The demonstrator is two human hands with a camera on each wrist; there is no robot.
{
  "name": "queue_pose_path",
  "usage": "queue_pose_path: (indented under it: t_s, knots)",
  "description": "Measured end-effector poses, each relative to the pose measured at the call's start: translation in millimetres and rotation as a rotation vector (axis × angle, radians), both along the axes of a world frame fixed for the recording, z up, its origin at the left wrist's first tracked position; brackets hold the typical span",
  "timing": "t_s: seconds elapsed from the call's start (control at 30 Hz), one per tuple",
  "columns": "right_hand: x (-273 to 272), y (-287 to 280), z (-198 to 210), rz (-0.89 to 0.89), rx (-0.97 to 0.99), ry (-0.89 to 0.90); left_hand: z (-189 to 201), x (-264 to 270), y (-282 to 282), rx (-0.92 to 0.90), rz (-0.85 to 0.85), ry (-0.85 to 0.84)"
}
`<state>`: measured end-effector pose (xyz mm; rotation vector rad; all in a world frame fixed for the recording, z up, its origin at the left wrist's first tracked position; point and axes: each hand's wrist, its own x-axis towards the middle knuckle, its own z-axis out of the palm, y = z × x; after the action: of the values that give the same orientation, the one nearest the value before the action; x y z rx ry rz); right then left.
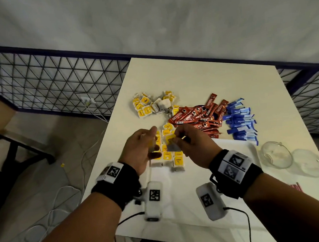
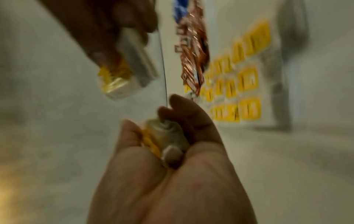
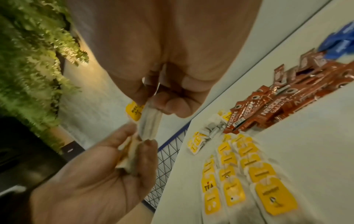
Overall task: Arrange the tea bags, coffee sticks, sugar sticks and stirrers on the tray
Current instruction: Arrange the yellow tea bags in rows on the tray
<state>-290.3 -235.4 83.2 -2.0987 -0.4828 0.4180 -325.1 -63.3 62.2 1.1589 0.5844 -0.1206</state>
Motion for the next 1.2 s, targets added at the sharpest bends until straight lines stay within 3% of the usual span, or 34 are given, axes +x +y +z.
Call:
queue_pose_path:
  t_s: [0.1, 0.27, 0.4, 0.57, 0.77, 0.9, 1.03, 1.2]
  knots:
    - [5, -4, -3, -0.041, 0.097, 0.115, 0, -5, 0, 0.258, -0.262, -0.067]
    - [4, -4, -26, -0.063, 0.094, 0.207, -19, -10, -5, 0.495, -0.416, 0.004]
    - [-4, -10, -59, -0.077, -0.033, 0.250, -39, -20, -6, 0.584, -0.484, 0.104]
    - [-12, -24, -88, -0.082, -0.299, 0.114, -60, -25, -1, 0.754, -0.595, 0.185]
    - [-15, -27, -101, -0.025, -0.394, 0.066, -67, -19, -7, 0.840, -0.647, 0.216]
    - [-14, -23, -103, 0.019, -0.436, 0.066, -69, -13, -15, 0.992, -0.669, 0.203]
    - [-13, -22, -105, 0.012, -0.427, 0.062, -74, -16, -23, 1.184, -0.626, 0.184]
    - [-13, -21, -105, 0.010, -0.415, 0.032, -77, -20, -29, 1.247, -0.587, 0.246]
